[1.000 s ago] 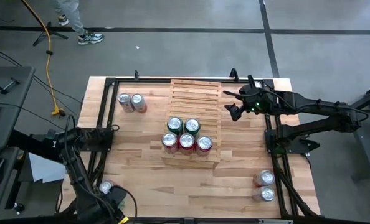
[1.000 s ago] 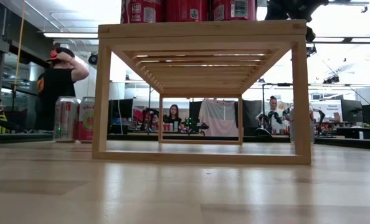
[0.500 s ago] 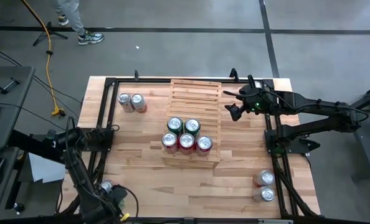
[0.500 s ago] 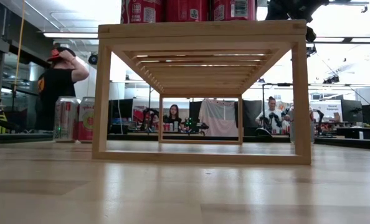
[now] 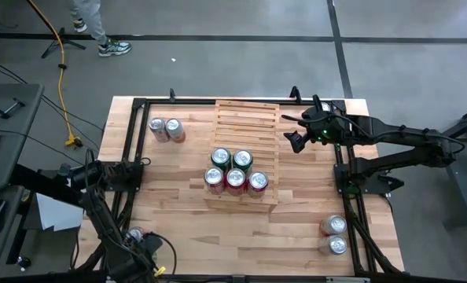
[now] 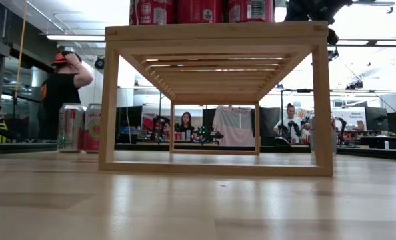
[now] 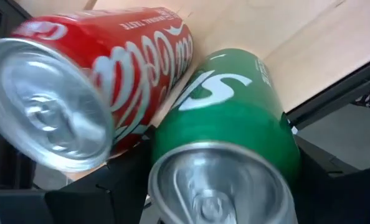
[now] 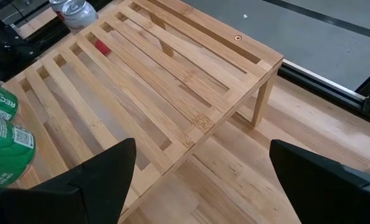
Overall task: Place canned beverage on shelf
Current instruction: Put the green soda can on the shelf aligned with the other green soda cans
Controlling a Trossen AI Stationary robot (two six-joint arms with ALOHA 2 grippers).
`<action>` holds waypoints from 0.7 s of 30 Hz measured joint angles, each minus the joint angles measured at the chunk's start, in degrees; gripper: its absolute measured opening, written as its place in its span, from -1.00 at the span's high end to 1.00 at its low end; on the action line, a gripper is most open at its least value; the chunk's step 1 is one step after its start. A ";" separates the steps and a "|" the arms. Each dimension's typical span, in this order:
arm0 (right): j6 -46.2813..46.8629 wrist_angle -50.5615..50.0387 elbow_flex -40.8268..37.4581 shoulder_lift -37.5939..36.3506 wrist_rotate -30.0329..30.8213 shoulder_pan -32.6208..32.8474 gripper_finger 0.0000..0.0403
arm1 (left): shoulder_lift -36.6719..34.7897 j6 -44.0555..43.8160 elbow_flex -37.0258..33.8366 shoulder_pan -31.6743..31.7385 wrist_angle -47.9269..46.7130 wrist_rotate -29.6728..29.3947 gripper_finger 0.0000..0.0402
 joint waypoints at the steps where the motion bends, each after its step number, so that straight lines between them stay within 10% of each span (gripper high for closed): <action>1: 0.00 0.00 0.00 0.00 0.02 0.00 -0.76 | 0.00 -0.17 -0.45 0.00 0.75 -0.02 -0.29; 21: -0.17 -0.24 0.00 0.00 0.00 0.00 -0.76 | -0.83 -0.31 -1.57 0.30 3.23 -0.54 0.00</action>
